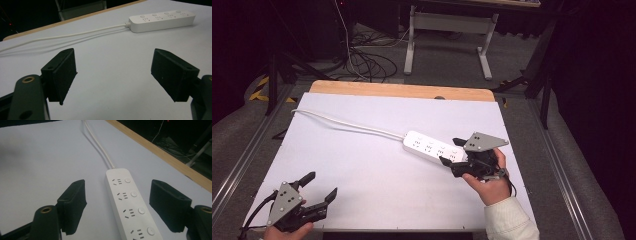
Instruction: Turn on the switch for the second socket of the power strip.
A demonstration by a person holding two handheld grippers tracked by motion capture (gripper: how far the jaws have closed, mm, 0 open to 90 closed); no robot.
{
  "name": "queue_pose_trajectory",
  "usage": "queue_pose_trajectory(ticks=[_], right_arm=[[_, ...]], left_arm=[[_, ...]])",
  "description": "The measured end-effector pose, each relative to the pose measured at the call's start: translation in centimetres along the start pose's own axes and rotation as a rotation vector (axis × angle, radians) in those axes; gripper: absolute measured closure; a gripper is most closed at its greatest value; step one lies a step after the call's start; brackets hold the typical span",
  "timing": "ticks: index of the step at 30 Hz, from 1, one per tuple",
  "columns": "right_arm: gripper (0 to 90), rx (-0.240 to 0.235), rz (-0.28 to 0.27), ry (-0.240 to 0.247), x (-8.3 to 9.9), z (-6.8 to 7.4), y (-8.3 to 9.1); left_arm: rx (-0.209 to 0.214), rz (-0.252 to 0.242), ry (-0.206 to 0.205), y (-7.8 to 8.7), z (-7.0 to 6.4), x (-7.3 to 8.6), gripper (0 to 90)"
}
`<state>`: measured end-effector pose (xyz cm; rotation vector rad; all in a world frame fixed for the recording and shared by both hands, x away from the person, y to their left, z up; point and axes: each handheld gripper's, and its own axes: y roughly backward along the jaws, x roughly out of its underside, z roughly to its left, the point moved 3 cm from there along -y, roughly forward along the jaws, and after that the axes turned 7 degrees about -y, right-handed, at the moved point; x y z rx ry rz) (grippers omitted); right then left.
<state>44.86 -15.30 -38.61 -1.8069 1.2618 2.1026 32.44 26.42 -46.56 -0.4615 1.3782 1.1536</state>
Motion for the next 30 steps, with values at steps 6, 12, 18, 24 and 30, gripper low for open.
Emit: queue_pose_trajectory(ticks=[6, 12, 18, 24, 30], right_arm=[[32.8, 0.037, 0.015, 0.017, -0.5, 0.0, -0.8], [44.9, 0.039, 0.015, 0.019, -1.5, -0.3, -1.7], [67.0, -0.006, 0.02, -0.017, -1.9, -1.1, -2.7], [81.4, -0.01, 0.068, -0.066, -2.0, -2.0, -4.7], [90.0, 0.009, 0.122, -0.105, -1.4, -2.7, -7.0]], left_arm=[[-0.001, -0.001, 0.005, 0.0, 0.0, 0.0, 20.8], [-0.005, 0.0, 0.001, 0.0, 0.0, 0.0, 20.8], [-0.005, -0.001, 0.007, 0.1, 0.0, 0.0, 20.8], [-0.006, 0.0, 0.004, 0.1, 0.0, 0.0, 20.8], [-0.002, 0.0, 0.003, 0.1, 0.0, 0.0, 20.8]])
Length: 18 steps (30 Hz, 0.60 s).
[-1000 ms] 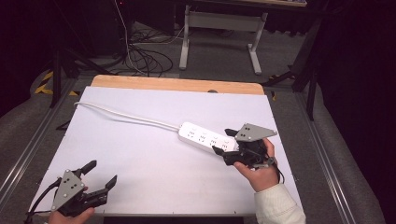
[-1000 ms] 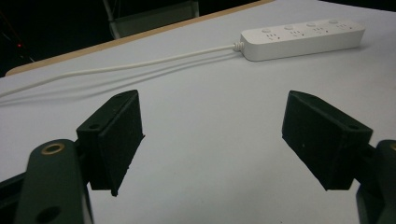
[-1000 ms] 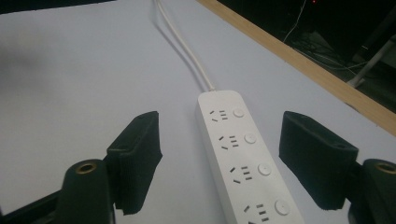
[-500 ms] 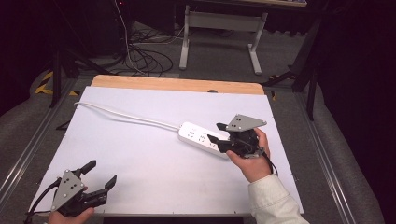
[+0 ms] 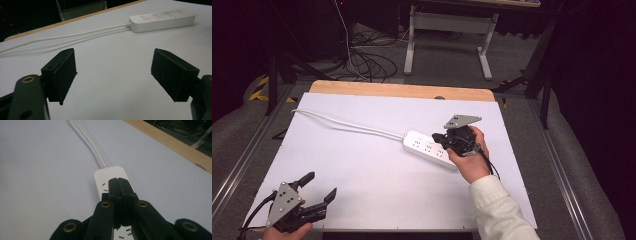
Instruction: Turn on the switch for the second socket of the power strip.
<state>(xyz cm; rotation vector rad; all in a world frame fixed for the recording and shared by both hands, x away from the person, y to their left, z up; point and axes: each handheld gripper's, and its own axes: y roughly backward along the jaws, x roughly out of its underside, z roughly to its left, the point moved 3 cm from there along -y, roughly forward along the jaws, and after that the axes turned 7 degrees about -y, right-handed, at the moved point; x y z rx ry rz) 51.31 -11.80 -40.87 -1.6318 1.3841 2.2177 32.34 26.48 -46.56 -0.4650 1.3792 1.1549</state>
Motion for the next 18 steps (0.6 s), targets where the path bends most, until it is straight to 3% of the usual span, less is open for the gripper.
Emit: queue_pose_trajectory(ticks=[7, 18], right_arm=[[90.0, 0.031, 0.014, -0.028, 0.2, -0.7, -2.5], [90.0, 0.057, 0.058, -0.063, 0.9, -1.9, -4.6]], left_arm=[[-0.002, -0.004, 0.001, 0.0, 0.0, 0.0, 20.8], [0.0, -0.004, -0.002, 0.0, 0.1, 0.0, 20.8]])
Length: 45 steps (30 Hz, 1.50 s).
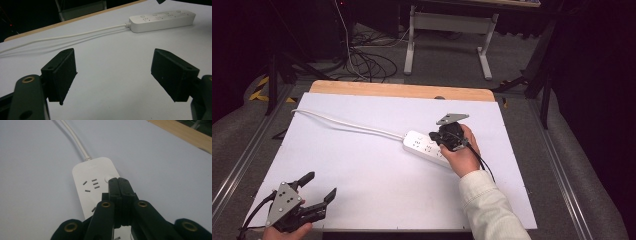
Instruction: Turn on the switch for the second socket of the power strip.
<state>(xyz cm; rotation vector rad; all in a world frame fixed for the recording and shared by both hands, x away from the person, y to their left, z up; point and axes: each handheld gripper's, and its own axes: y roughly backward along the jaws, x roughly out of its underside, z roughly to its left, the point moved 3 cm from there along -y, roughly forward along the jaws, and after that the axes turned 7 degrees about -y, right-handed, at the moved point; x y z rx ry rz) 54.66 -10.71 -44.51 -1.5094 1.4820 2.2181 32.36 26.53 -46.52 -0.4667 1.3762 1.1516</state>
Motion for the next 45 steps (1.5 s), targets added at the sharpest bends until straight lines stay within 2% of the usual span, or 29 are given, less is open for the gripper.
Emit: queue_pose_trajectory(ticks=[10, 20, 30, 40, 45], right_arm=[[90.0, 0.034, 0.031, -0.01, 0.5, -0.6, -1.3], [90.0, 0.048, 0.059, -0.025, 0.9, -0.7, -2.3], [90.0, 0.059, 0.079, -0.009, 1.1, -0.6, -2.7], [90.0, 0.085, 0.049, 0.019, 1.4, -0.3, -2.8], [90.0, 0.095, 0.061, 0.027, 1.4, -0.2, -2.8]], left_arm=[[0.004, 0.002, -0.002, 0.0, 0.0, 0.0, 20.8], [0.007, 0.003, -0.002, 0.0, 0.0, 0.0, 20.8], [0.007, 0.005, -0.005, 0.0, 0.0, 0.0, 20.8], [0.005, 0.007, -0.005, -0.1, 0.0, 0.0, 20.8], [0.003, 0.007, -0.008, -0.1, 0.0, 0.0, 20.8]])
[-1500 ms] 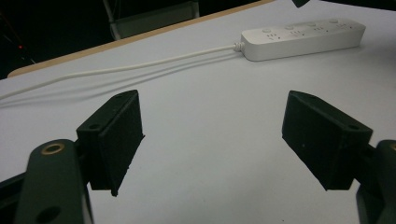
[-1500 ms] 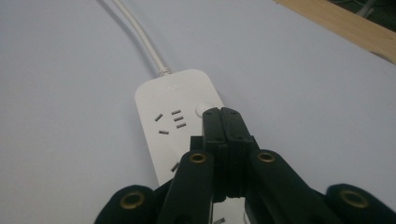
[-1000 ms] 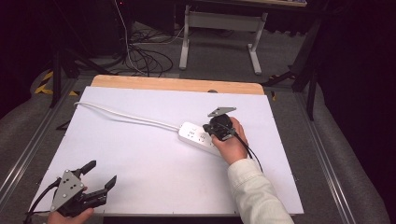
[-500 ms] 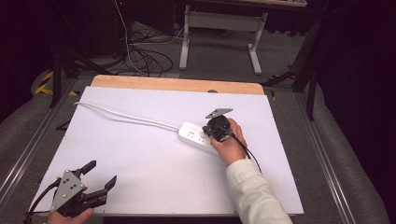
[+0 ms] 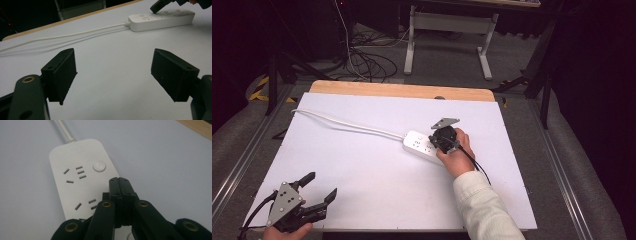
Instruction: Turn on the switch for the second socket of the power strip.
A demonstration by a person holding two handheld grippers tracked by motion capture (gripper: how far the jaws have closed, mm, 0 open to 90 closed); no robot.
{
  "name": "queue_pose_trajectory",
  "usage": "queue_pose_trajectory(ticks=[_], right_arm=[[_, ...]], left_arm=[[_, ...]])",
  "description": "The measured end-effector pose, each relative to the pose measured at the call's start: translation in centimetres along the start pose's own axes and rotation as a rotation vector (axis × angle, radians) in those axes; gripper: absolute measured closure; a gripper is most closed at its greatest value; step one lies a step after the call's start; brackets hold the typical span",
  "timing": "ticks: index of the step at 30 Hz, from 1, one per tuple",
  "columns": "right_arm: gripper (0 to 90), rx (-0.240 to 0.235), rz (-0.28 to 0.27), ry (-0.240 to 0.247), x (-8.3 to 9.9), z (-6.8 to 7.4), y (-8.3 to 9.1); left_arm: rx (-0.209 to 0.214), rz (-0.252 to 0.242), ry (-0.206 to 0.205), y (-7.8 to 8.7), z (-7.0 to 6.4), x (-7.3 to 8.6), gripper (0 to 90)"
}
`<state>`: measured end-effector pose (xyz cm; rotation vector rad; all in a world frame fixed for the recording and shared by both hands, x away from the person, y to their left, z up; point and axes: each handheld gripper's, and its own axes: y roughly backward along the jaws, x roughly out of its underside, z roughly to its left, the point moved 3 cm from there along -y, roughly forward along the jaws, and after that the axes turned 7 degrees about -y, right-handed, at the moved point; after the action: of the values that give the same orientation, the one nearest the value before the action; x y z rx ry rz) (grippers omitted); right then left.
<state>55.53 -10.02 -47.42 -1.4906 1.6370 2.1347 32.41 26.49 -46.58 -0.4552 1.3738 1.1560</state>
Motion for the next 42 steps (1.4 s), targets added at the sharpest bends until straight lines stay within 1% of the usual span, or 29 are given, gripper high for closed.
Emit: queue_pose_trajectory(ticks=[5, 11, 15, 16, 19, 33, 42], right_arm=[[90.0, 0.005, 0.003, 0.004, 0.0, 0.03, -0.05], [90.0, 0.003, 0.007, -0.01, 0.02, 0.04, -0.1], [90.0, 0.02, 0.011, -0.005, 0.02, 0.23, -0.15], [90.0, 0.029, 0.01, 0.0, 0.01, 0.29, -0.17], [90.0, 0.039, 0.013, 0.016, -0.01, 0.42, -0.18], [90.0, 0.04, 0.002, -0.019, 0.13, 0.46, -0.24], [90.0, 0.054, -0.008, -0.02, 0.29, 0.58, -0.26]], left_arm=[[0.001, 0.0, 0.0, 0.0, -0.01, 0.0, 20.8], [0.004, 0.0, 0.009, -0.03, -0.09, 0.02, 20.8], [0.006, 0.002, 0.006, -0.06, -0.12, 0.02, 20.8], [0.005, 0.003, 0.005, -0.06, -0.12, 0.02, 20.8], [0.005, 0.008, 0.004, -0.1, -0.14, 0.05, 20.8], [0.003, 0.011, 0.003, -0.1, -0.15, 0.05, 20.8], [0.004, 0.011, 0.004, -0.11, -0.18, 0.04, 20.8]])
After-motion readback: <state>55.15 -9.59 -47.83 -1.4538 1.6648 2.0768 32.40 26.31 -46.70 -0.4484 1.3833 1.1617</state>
